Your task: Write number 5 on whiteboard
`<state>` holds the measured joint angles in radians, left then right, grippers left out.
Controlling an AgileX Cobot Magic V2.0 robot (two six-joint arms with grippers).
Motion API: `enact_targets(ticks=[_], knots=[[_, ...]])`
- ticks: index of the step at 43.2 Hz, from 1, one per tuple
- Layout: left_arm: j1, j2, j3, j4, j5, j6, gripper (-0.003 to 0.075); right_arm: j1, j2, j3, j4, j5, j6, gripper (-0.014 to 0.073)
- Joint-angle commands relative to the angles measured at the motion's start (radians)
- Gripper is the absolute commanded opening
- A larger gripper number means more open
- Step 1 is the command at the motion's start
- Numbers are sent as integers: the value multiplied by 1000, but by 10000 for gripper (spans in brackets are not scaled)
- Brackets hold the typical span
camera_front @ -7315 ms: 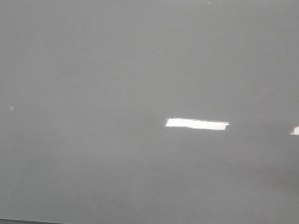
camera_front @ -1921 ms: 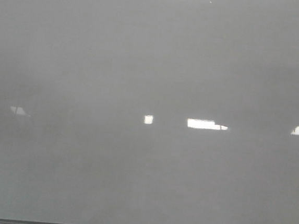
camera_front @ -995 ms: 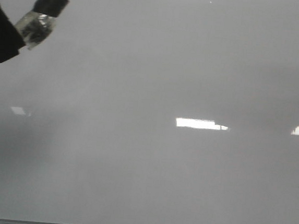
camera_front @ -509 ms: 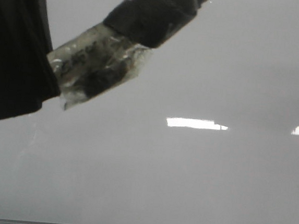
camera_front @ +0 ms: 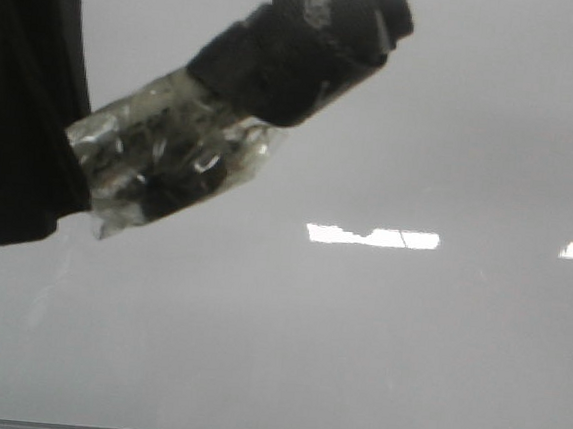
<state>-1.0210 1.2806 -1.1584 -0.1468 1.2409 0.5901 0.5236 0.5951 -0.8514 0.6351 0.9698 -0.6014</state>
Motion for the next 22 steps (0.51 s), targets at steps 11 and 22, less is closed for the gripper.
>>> enact_targets(ticks=[11, 22], knots=[[-7, -29, -35, -14, -63, 1, -20, 132, 314, -65, 114, -82, -186, 544], [-7, -29, -35, -14, -66, 1, -20, 145, 417, -65, 219, -132, -327, 544]])
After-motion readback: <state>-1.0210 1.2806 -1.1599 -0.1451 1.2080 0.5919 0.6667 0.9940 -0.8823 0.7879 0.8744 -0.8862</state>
